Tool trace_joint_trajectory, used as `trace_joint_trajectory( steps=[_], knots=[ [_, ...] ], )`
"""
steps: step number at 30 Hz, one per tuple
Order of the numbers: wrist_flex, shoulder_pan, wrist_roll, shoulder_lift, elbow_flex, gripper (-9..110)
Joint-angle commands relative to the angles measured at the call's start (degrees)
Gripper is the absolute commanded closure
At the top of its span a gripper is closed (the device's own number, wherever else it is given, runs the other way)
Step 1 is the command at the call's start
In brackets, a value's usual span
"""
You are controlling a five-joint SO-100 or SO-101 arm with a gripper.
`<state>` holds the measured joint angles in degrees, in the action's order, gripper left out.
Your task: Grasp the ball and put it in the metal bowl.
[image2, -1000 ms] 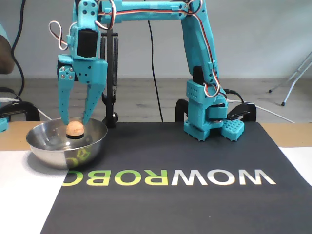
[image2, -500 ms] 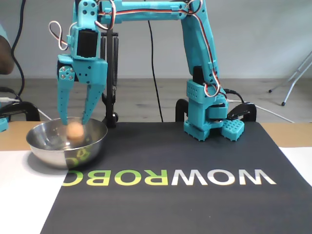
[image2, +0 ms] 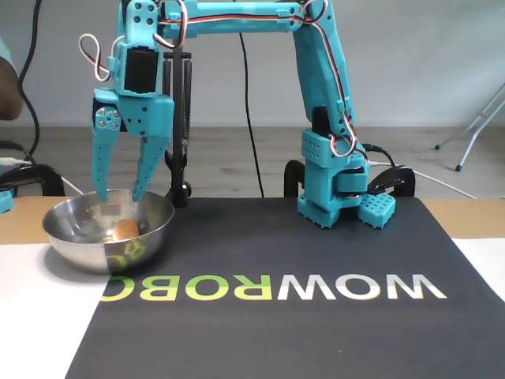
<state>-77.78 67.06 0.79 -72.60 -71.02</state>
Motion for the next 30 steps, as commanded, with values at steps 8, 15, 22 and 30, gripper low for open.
trace_joint_trajectory(
  steps=[8, 15, 22, 30],
  knots=[
    [-0.3, 0.0, -0.2, -0.4, 1.7, 57],
    [-0.3, 0.0, -0.2, -0.4, 1.6, 86],
    [-0.3, 0.1, -0.3, -0.4, 1.6, 102],
    [-0.4, -0.1, -0.3, -0.8, 1.6, 102]
  ],
)
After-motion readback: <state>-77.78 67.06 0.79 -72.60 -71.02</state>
